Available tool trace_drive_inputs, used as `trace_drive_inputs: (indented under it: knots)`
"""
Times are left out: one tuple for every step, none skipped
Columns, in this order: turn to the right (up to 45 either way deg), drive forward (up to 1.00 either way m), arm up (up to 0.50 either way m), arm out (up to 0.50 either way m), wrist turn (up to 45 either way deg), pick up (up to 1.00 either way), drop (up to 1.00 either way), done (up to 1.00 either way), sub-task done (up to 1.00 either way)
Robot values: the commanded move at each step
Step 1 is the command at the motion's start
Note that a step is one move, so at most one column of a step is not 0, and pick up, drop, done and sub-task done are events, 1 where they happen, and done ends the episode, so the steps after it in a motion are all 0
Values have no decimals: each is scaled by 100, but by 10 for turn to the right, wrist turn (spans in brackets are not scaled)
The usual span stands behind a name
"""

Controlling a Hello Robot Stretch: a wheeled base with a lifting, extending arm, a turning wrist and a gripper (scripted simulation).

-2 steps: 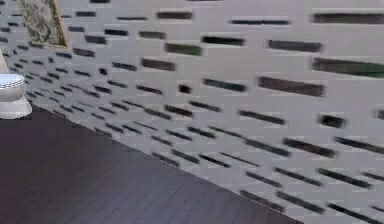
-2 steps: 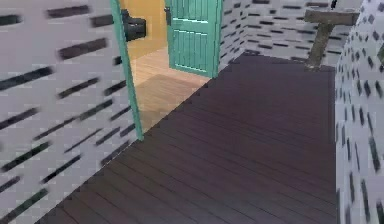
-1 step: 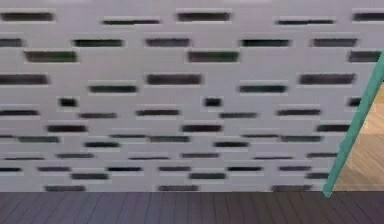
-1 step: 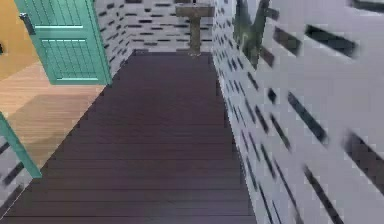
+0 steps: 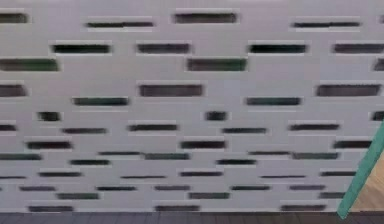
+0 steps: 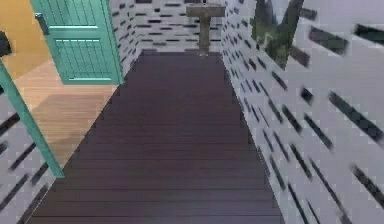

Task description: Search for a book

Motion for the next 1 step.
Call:
trace_drive_inputs:
  knots:
    - [0, 10, 0, 0, 0, 0, 0, 0, 0]
